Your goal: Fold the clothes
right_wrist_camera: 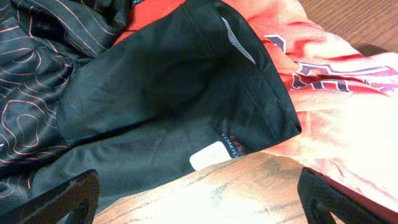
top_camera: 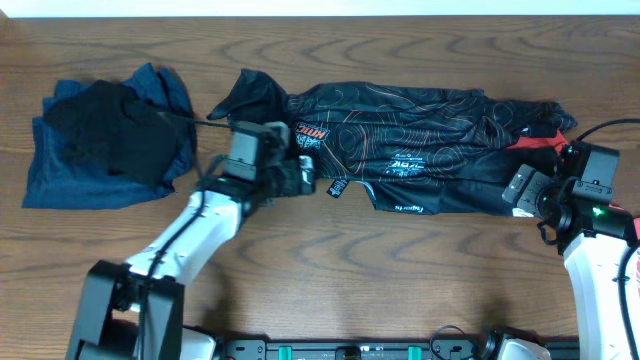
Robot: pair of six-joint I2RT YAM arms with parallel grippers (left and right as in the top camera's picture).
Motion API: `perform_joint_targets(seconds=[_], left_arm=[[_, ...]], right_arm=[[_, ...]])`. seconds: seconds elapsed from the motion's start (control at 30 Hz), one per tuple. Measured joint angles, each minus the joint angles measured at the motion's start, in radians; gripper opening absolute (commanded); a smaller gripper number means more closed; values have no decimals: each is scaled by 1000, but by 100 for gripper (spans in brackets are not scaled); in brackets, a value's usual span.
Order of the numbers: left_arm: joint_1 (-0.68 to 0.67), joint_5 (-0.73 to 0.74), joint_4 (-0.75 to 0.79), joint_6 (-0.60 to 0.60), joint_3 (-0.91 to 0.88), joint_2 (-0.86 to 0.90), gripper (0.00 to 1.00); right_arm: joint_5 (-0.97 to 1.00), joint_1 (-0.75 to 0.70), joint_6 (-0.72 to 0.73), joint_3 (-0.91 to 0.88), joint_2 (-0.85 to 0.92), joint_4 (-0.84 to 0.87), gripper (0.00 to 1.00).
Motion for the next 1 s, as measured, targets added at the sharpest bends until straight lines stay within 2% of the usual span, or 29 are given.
perform_joint_targets(seconds=[0.13, 0.3, 0.33, 0.37, 0.4, 0.43, 0.47, 0.5, 0.53, 0.83, 1.0], left_arm=[[-50, -45, 50, -68, -1, 77, 98], [-63, -69, 210, -136, -2, 167, 100], [-63, -73, 253, -142, -3, 182, 96], [-63, -74, 290, -152, -2, 191, 88], [-63, -77, 323, -163, -2, 205, 73], [-62, -84, 345, -168, -3, 217, 50], [-61, -93, 360, -167, -4, 225, 35], [-57, -99, 373, -172, -6, 229, 15], [-52, -104, 383, -175, -7, 229, 6], [109, -113, 333, -152, -8, 220, 6], [238, -106, 332, -113, -9, 118, 6]], right_arm=[[0, 0, 0, 0, 0, 0, 99], [0, 0, 0, 0, 0, 0, 99], [0, 0, 0, 0, 0, 0, 99], [0, 0, 0, 0, 0, -2, 99], [0, 0, 0, 0, 0, -3, 99], [0, 0, 0, 0, 0, -8, 99], [0, 0, 0, 0, 0, -12, 99], [1, 0, 0, 0, 0, -15, 99], [2, 0, 0, 0, 0, -18, 99], [34, -2, 0, -1, 37, -21, 99], [39, -34, 0, -1, 68, 15, 99]])
